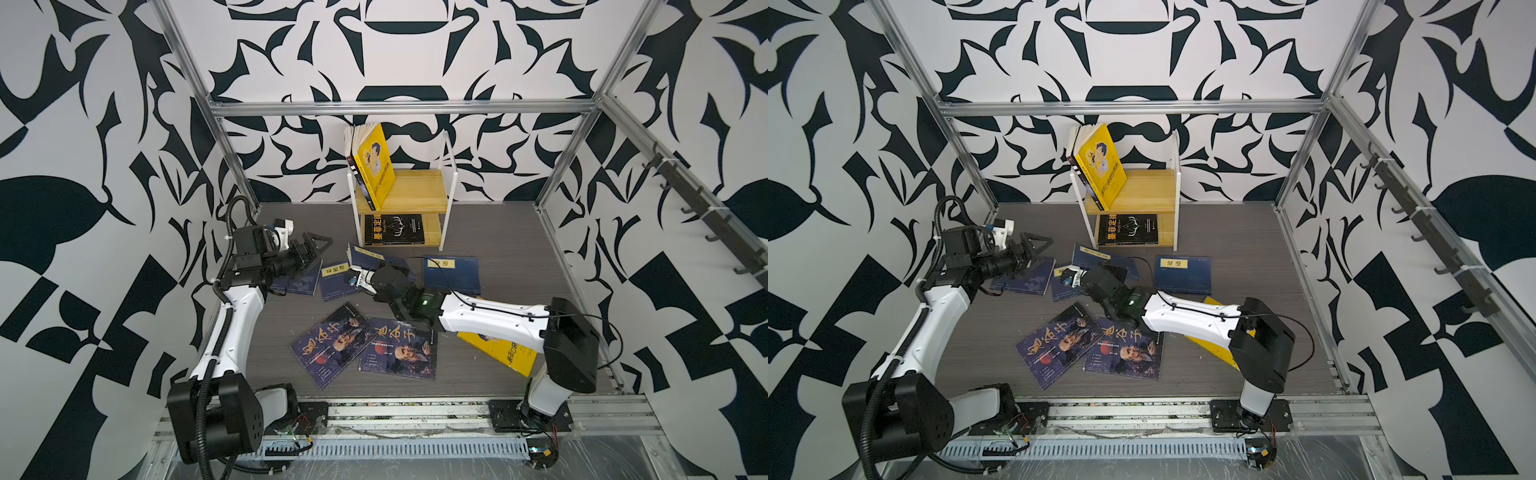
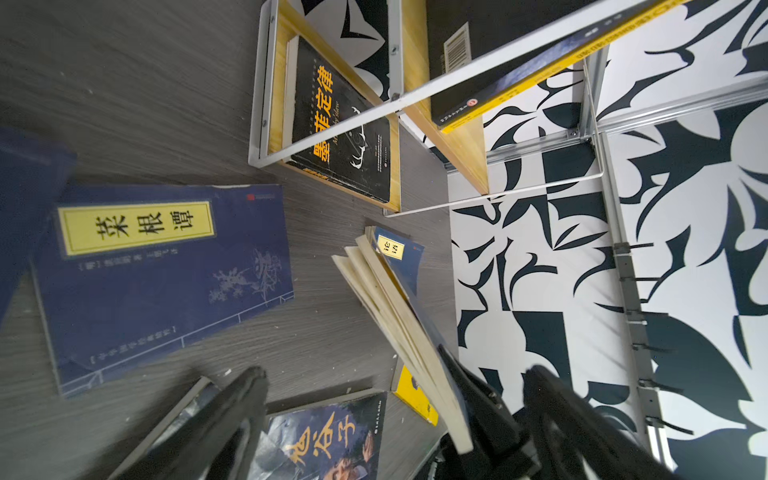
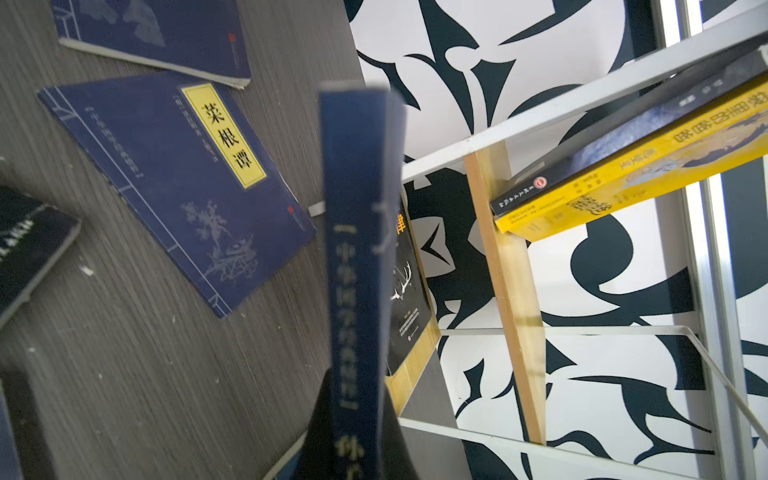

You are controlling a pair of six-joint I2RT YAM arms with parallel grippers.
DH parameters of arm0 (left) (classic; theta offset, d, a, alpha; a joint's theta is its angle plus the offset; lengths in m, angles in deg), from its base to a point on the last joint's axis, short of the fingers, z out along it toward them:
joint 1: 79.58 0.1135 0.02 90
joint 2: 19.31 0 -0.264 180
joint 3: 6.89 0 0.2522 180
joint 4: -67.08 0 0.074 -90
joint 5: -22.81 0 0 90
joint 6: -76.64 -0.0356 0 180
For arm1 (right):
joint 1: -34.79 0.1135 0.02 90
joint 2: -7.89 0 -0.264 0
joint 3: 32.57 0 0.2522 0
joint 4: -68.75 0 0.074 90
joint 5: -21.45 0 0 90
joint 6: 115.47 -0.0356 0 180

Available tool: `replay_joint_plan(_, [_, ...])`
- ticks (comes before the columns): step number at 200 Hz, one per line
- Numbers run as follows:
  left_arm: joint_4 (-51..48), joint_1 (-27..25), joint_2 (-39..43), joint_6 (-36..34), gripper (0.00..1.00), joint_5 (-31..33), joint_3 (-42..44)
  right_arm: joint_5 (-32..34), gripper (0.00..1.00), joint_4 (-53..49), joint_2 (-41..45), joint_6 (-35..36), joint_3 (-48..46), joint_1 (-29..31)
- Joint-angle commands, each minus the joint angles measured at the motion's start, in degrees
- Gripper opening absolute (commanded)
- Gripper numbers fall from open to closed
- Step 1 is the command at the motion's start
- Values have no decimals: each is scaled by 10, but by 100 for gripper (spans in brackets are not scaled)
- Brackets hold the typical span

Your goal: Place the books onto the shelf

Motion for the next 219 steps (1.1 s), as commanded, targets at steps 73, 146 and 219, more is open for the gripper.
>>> replay_joint_plan(73, [-120,11,38,-187,99,202,-37,-58,0,-32,40,119,15,-91])
replay_joint_plan(146, [-189,-3,49,-333,99,294,-84,-60,0,81,-48,201,55,-119])
replay_joint_plan(219, [-185,-18,62,-339,100,275,-66,-59,0,169,-148,257,127,-157])
